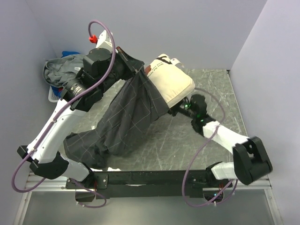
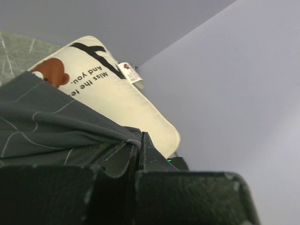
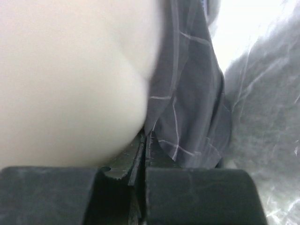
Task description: Put the pillow into the pillowcase
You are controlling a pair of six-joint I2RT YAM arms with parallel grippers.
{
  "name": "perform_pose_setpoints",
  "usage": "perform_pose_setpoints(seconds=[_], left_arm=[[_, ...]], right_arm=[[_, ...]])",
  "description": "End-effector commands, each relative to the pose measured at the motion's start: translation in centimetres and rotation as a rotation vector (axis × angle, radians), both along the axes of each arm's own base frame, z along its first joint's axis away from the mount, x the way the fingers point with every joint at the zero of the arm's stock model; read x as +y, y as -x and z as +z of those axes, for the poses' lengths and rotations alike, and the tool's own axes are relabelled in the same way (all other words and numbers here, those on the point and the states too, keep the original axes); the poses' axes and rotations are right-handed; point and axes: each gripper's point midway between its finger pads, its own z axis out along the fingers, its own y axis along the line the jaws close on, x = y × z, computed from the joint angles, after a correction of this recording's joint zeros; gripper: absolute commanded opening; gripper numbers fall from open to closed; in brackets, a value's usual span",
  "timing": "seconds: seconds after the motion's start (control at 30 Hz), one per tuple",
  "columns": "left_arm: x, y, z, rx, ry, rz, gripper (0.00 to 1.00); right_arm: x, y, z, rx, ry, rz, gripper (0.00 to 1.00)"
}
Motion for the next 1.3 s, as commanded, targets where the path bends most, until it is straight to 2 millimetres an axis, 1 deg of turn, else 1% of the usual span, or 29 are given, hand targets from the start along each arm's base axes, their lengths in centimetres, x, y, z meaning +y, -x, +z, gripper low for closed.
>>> perform_pose_setpoints(seconds=[0.0, 0.03, 0.07, 0.1, 0.13, 0.17, 0.2, 0.23, 0.3, 0.33, 0.4, 0.43, 0.47, 0.5, 0.57, 0.6, 0.67, 0.77, 0.8, 0.83, 0.87, 0.9, 0.97, 1.0, 1.07, 1.1, 1.17, 1.2, 1.27], left_arm=[[4.3, 2.9, 8.5, -0.225, 0.155, 0.066, 0.01], [5.0, 3.0, 8.2, -0.225, 0.148, 0.089, 0.01], [5.3, 2.9, 7.8, -0.224, 0.136, 0.105, 0.01], [5.5, 2.9, 7.5, -0.222, 0.127, 0.114, 0.01], [5.9, 2.7, 6.9, -0.215, 0.116, 0.133, 0.01], [5.9, 2.6, 6.6, -0.211, 0.107, 0.137, 0.01], [6.0, 2.5, 6.4, -0.211, 0.1, 0.143, 0.01], [5.8, 2.2, 6.1, -0.207, 0.092, 0.145, 0.02], [5.5, 1.7, 5.9, -0.207, 0.07, 0.145, 0.04], [5.2, 1.0, 6.0, -0.202, 0.06, 0.152, 0.04], [4.7, 0.5, 6.1, -0.197, 0.046, 0.136, 0.05], [4.2, 0.1, 6.7, -0.205, 0.05, 0.131, 0.05], [4.1, 0.0, 6.8, -0.205, 0.043, 0.126, 0.05], [4.1, 0.0, 7.2, -0.21, 0.049, 0.123, 0.04], [4.7, 0.7, 9.6, -0.26, 0.084, 0.105, 0.03], [5.0, 1.2, 10.7, -0.285, 0.108, 0.1, 0.02], [6.5, 3.4, 13.9, -0.359, 0.17, 0.098, 0.01], [8.8, 5.1, 16.9, -0.436, 0.213, 0.138, 0.02], [9.1, 4.9, 17.3, -0.448, 0.212, 0.16, 0.03], [9.1, 4.4, 17.2, -0.45, 0.196, 0.172, 0.04], [8.8, 3.9, 16.9, -0.443, 0.185, 0.172, 0.04], [7.9, 3.2, 16.2, -0.432, 0.168, 0.155, 0.04], [4.7, 1.7, 14.3, -0.402, 0.128, 0.065, 0.02], [3.2, 0.4, 13.1, -0.372, 0.108, 0.04, 0.01], [1.4, 0.2, 12.1, -0.349, 0.096, -0.03, 0.01], [1.0, 0.3, 12.5, -0.357, 0.1, -0.053, 0.01], [1.3, 1.4, 13.9, -0.384, 0.12, -0.075, 0.01], [2.6, 3.1, 15.8, -0.428, 0.15, -0.073, 0.01], [5.0, 4.7, 18.2, -0.505, 0.194, -0.023, 0.01]], right_arm=[[-4.7, -1.6, 9.1, -0.254, 0.181, -0.17, 0.0], [-5.7, -1.8, 13.5, -0.339, 0.193, -0.216, 0.0], [-7.4, -1.9, 13.9, -0.341, 0.279, -0.259, 0.0], [-8.1, -1.8, 15.7, -0.372, 0.303, -0.287, 0.0], [-8.9, -1.2, 20.4, -0.457, 0.3, -0.326, 0.0], [-9.4, -1.1, 20.6, -0.451, 0.355, -0.331, 0.0], [-9.8, -1.0, 22.1, -0.475, 0.371, -0.356, 0.0], [-9.8, -0.1, 25.9, -0.546, 0.352, -0.362, 0.0], [-9.0, -0.1, 26.7, -0.555, 0.398, -0.325, 0.0], [-9.3, 0.8, 29.9, -0.613, 0.391, -0.349, 0.0], [-9.6, 0.5, 30.3, -0.611, 0.435, -0.353, 0.0], [-10.1, 1.2, 32.5, -0.654, 0.422, -0.374, 0.0], [-10.0, 1.0, 32.6, -0.652, 0.434, -0.373, 0.0], [-10.1, 1.7, 34.3, -0.689, 0.418, -0.372, 0.0], [-10.2, 0.7, 34.0, -0.678, 0.455, -0.373, 0.0], [-11.5, 0.2, 34.8, -0.682, 0.47, -0.42, 0.0], [-11.8, -1.3, 34.3, -0.654, 0.436, -0.389, 0.0], [-10.4, -2.6, 33.2, -0.624, 0.418, -0.33, 0.0], [-9.7, -1.6, 34.8, -0.666, 0.422, -0.337, 0.0], [-8.3, -1.0, 34.5, -0.675, 0.448, -0.302, 0.0], [-8.3, -0.6, 35.2, -0.689, 0.443, -0.308, 0.0], [-8.5, 0.4, 37.3, -0.734, 0.413, -0.316, 0.0], [-10.6, 0.3, 39.3, -0.759, 0.408, -0.384, 0.0], [-11.6, 1.6, 41.4, -0.814, 0.385, -0.409, 0.0], [-14.3, 1.1, 43.0, -0.829, 0.351, -0.475, 0.0], [-15.0, 0.0, 42.1, -0.804, 0.355, -0.478, 0.0], [-16.3, -0.5, 42.1, -0.809, 0.337, -0.511, 0.0], [-16.6, -1.9, 40.1, -0.759, 0.341, -0.484, 0.0], [-16.6, -2.4, 39.6, -0.746, 0.314, -0.482, 0.0]])
